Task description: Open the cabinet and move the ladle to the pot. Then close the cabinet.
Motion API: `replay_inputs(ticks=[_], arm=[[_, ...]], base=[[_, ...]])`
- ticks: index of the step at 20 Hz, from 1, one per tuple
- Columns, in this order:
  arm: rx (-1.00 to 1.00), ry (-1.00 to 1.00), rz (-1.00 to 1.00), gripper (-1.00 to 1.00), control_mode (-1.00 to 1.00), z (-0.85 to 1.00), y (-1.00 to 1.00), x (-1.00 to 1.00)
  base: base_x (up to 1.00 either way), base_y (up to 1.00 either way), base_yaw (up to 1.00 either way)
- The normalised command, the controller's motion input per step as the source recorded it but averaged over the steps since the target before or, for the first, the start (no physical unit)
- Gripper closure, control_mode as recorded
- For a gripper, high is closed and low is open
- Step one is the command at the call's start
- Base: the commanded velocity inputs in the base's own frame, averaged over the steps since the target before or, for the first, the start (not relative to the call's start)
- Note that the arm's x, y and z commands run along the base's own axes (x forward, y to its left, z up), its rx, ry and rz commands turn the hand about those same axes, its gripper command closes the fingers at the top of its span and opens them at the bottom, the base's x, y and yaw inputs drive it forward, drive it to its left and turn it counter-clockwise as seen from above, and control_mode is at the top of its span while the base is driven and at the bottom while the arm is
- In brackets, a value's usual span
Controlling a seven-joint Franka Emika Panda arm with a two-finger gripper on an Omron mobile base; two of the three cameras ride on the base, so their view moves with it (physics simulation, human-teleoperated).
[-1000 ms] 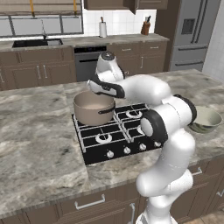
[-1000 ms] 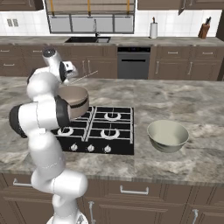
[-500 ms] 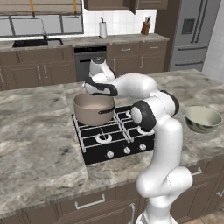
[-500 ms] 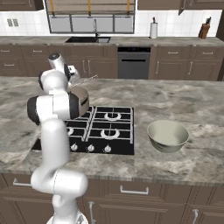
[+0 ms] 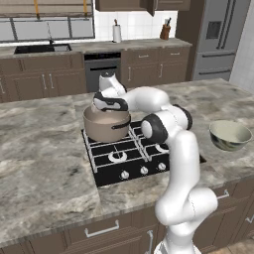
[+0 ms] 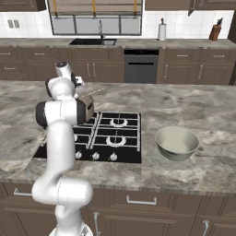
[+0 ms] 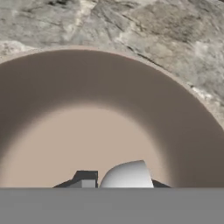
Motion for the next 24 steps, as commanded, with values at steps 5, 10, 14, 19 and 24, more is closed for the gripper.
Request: replay_inputs(ticks=[5, 10, 14, 19, 24], arm=[[0.0, 0.05, -0.08, 1.0, -1.0, -0.71, -0.03, 0.1], [0.0, 0.0, -0.07, 1.0, -1.0, -0.32, 0.0, 0.18], [0.0, 0.0, -0.04, -1.0, -1.0, -0.06, 0.35, -0.17], [0.0, -0.05, -0.05, -1.0, -1.0, 0.11, 0.06, -0.46], [0.0, 0.0, -0.09, -1.0, -1.0, 0.03, 0.0, -0.15]], base=[[0.0, 0.0, 0.0], [0.0, 0.0, 0.0], [0.0, 0.0, 0.0], [0.0, 0.0, 0.0], [0.0, 0.0, 0.0]])
